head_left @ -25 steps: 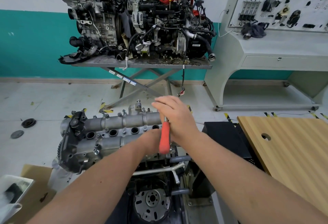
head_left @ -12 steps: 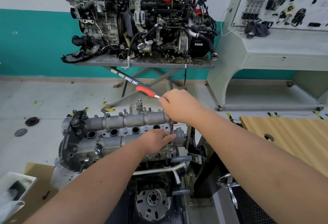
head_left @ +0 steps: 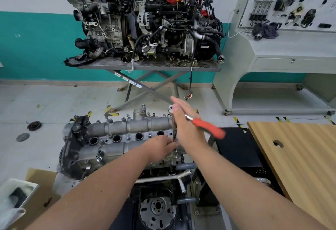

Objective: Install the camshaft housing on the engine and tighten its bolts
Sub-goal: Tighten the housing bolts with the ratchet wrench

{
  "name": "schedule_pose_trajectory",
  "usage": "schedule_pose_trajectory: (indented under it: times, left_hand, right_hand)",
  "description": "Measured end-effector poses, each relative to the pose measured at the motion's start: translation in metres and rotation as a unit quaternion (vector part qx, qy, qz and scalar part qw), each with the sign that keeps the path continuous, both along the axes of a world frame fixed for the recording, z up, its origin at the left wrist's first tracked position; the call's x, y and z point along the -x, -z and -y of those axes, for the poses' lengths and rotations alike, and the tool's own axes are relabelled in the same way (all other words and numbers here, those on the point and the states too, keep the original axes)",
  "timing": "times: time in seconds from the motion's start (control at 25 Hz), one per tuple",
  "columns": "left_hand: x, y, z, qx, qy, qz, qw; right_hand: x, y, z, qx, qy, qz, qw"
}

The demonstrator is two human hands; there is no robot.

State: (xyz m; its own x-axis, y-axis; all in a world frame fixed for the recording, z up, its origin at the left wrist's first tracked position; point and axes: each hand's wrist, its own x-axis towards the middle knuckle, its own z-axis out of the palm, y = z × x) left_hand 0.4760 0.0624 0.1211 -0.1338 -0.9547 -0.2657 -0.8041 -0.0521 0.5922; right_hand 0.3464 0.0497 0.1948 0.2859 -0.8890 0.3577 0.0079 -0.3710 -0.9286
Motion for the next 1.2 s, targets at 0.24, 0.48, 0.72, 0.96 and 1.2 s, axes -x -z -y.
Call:
schedule_pose_trajectory:
  times: [0.24,0.48,0.72,0.96,1.2]
  left_hand:
    - [0.002,0.005,-0.002,0.063,-0.006,-0.029,0.998]
    - [0.007,0.000,-0.003,0.094,-0.003,-0.001,0.996]
    - [-0.001,0.000,0.000,-0.024,-0.012,0.015,1.000]
    - [0.000,0.003,0.002,-0.021,-0.007,0.009,1.000]
    - [0.001,0.003,0.000,-0.004,0.005,0.005,1.000]
  right_hand:
    - [0.003,0.002,0.017,0.440,0.070,-0.280,0.850]
    - [0.023,-0.033,0.028,0.453,-0.065,-0.480,0.748]
    - [0.015,-0.051,0.030,0.437,-0.101,-0.527,0.722]
    - [-0.015,-0.062,0.030,-0.041,-0.066,-0.383,0.920]
    - [-0.004,-0.034,0.018,-0.388,-0.098,0.239,0.884]
